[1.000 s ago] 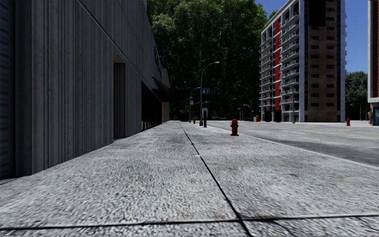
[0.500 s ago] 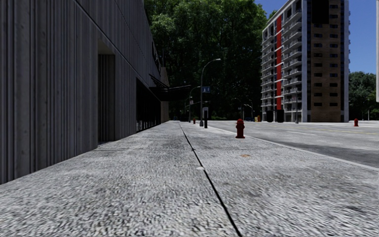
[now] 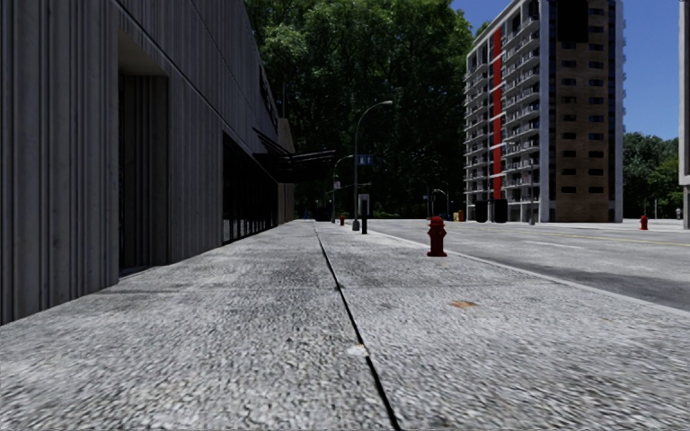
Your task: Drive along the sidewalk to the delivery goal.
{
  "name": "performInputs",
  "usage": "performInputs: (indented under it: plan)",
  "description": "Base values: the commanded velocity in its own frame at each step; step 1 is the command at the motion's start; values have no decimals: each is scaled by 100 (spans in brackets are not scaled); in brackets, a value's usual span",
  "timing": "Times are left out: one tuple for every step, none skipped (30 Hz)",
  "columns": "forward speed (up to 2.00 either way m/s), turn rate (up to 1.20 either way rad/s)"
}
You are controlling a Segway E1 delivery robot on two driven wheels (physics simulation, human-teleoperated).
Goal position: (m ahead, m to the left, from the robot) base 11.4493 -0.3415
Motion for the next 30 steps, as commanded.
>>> performInputs:
  plan:
    - [200,0]
    - [200,0]
    - [200,0]
    - [200,0]
    - [200,0]
    - [200,0]
    - [200,0]
    - [200,0]
    - [200,0]
    - [200,0]
    - [200,0]
    - [200,0]
    - [200,0]
    - [200,0]
    - [200,0]
    - [200,0]
    - [200,0]
    - [200,0]
    - [200,0]
    - [200,0]
    - [200,0]
    - [200,0]
    - [200,0]
    - [200,0]
    - [200,0]
    - [200,0]
    - [200,0]
    - [200,0]
    - [200,0]
    - [200,0]
